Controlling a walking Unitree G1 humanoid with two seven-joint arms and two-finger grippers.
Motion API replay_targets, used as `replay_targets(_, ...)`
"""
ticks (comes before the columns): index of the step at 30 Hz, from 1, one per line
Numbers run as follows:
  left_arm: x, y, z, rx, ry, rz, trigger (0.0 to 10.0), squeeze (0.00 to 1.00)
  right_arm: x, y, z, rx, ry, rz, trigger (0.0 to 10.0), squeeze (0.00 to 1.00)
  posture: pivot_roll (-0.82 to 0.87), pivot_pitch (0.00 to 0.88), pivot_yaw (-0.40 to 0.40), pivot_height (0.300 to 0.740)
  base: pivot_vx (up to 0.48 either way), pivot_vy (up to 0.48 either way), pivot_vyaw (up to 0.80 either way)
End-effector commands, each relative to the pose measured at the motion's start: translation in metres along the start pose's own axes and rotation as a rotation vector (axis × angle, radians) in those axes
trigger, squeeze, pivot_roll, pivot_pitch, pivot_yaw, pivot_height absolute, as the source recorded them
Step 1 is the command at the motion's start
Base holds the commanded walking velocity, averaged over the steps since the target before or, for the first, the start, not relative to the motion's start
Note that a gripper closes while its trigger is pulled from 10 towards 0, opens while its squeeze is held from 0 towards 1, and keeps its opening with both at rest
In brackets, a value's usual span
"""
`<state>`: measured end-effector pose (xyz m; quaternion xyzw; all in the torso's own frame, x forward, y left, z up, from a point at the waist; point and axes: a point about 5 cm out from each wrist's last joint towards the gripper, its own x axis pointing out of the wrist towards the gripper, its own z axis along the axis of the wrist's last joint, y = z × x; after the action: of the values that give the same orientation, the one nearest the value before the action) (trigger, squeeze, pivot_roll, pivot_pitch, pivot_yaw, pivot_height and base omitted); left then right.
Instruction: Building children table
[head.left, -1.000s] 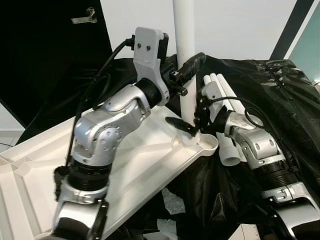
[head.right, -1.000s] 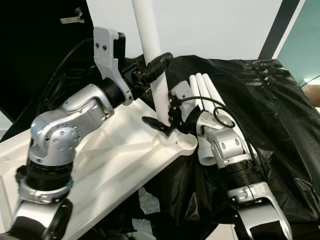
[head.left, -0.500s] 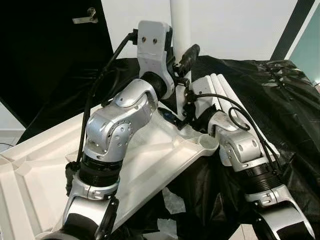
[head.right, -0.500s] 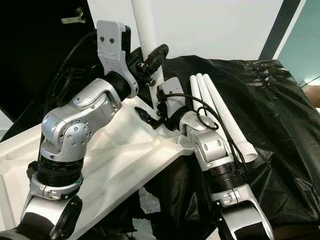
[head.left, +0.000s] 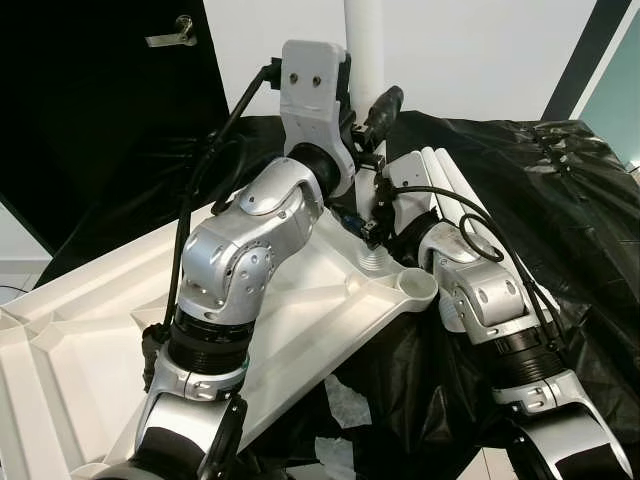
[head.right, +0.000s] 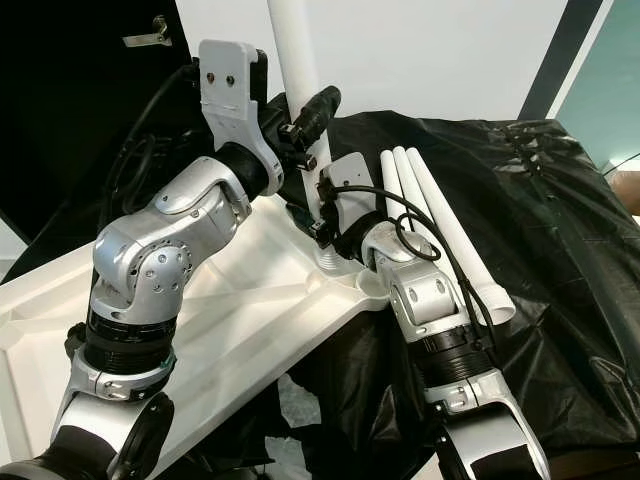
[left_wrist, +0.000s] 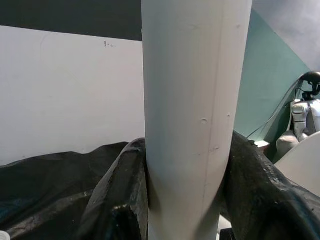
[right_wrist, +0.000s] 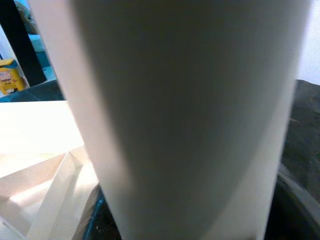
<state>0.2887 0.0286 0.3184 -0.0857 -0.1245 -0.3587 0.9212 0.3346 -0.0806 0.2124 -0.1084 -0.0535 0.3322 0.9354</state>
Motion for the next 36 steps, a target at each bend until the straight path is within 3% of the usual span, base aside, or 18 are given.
replay_targets(1, 0.004, -0.013, 0.004, 0.009, -0.016, -0.064, 10.0, 0.00, 0.002, 0.005, 0.001, -0.002, -0.003, 0.021, 0.0, 0.00, 0.09, 0.011, 0.016, 0.740, 0.000, 0.000, 0.00)
replay_targets(5, 0.004, -0.015, 0.004, 0.021, -0.011, -0.078, 10.0, 0.00, 0.001, 0.003, 0.000, 0.007, 0.001, 0.012, 0.0, 0.00, 0.09, 0.017, 0.017, 0.740, 0.000, 0.000, 0.00)
replay_targets(6, 0.004, -0.016, 0.002, -0.003, -0.009, -0.096, 10.0, 1.00, 0.000, 0.002, -0.001, 0.013, 0.004, 0.005, 0.9, 0.00, 0.09, 0.019, 0.018, 0.740, 0.000, 0.000, 0.00)
replay_targets(9, 0.002, -0.017, 0.002, -0.017, -0.008, -0.116, 10.0, 1.00, -0.001, 0.001, -0.002, 0.027, 0.009, -0.004, 2.5, 0.00, 0.08, 0.023, 0.019, 0.740, 0.000, 0.000, 0.00)
replay_targets(12, 0.002, -0.017, 0.002, -0.011, -0.008, -0.121, 10.0, 1.00, -0.001, 0.001, -0.003, 0.030, 0.009, -0.007, 2.9, 0.00, 0.08, 0.023, 0.019, 0.740, 0.000, 0.000, 0.00)
replay_targets(13, 0.002, -0.017, 0.003, -0.003, -0.011, -0.122, 10.0, 1.00, -0.001, 0.000, -0.003, 0.035, 0.011, -0.011, 4.6, 0.00, 0.08, 0.029, 0.021, 0.740, 0.000, 0.000, 0.00)
replay_targets(14, 0.002, -0.017, 0.003, -0.003, -0.011, -0.122, 10.0, 1.00, -0.001, 0.000, -0.003, 0.035, 0.011, -0.011, 4.6, 0.00, 0.08, 0.029, 0.021, 0.740, 0.000, 0.000, 0.00)
replay_targets(15, 0.002, -0.017, 0.004, -0.005, -0.017, -0.125, 10.0, 0.30, -0.002, 0.000, -0.004, 0.040, 0.014, -0.019, 10.0, 0.00, 0.08, 0.031, 0.021, 0.740, 0.000, 0.000, 0.00)
replay_targets(16, 0.002, -0.017, 0.004, -0.005, -0.017, -0.125, 10.0, 0.30, -0.002, 0.000, -0.004, 0.040, 0.014, -0.019, 10.0, 0.00, 0.08, 0.031, 0.021, 0.740, 0.000, 0.000, 0.00)
replay_targets(17, -0.001, -0.013, 0.005, -0.006, -0.031, -0.113, 10.0, 0.00, -0.002, -0.003, -0.006, 0.070, 0.018, -0.050, 10.0, 0.00, 0.08, 0.033, 0.020, 0.740, 0.000, 0.000, 0.00)
replay_targets(25, -0.009, -0.007, 0.003, 0.006, -0.033, -0.102, 10.0, 0.00, -0.004, -0.007, -0.008, 0.109, 0.016, -0.093, 10.0, 0.00, 0.08, 0.041, 0.021, 0.740, 0.000, 0.000, 0.00)
replay_targets(29, -0.027, 0.004, -0.013, -0.004, 0.008, -0.079, 10.0, 0.00, -0.012, -0.012, -0.015, 0.173, 0.015, -0.172, 10.0, 0.00, 0.08, 0.057, 0.019, 0.740, 0.000, 0.000, 0.00)
replay_targets(31, -0.027, 0.004, -0.013, -0.004, 0.008, -0.079, 10.0, 0.00, -0.012, -0.012, -0.015, 0.173, 0.015, -0.172, 10.0, 0.00, 0.08, 0.057, 0.019, 0.740, 0.000, 0.000, 0.00)
replay_targets(32, -0.038, 0.010, -0.025, 0.003, 0.049, -0.063, 10.0, 0.00, -0.018, -0.014, -0.020, 0.193, 0.023, -0.216, 10.0, 0.00, 0.09, 0.066, 0.016, 0.740, 0.000, 0.000, 0.00)
replay_targets(34, -0.038, 0.010, -0.025, 0.003, 0.049, -0.063, 10.0, 0.00, -0.018, -0.014, -0.020, 0.193, 0.023, -0.216, 10.0, 0.00, 0.09, 0.066, 0.016, 0.740, 0.000, 0.000, 0.00)
replay_targets(36, -0.048, 0.013, -0.035, 0.008, 0.088, -0.056, 10.0, 0.00, -0.024, -0.015, -0.023, 0.187, 0.023, -0.251, 10.0, 0.00, 0.09, 0.076, 0.012, 0.740, 0.000, 0.000, 0.00)
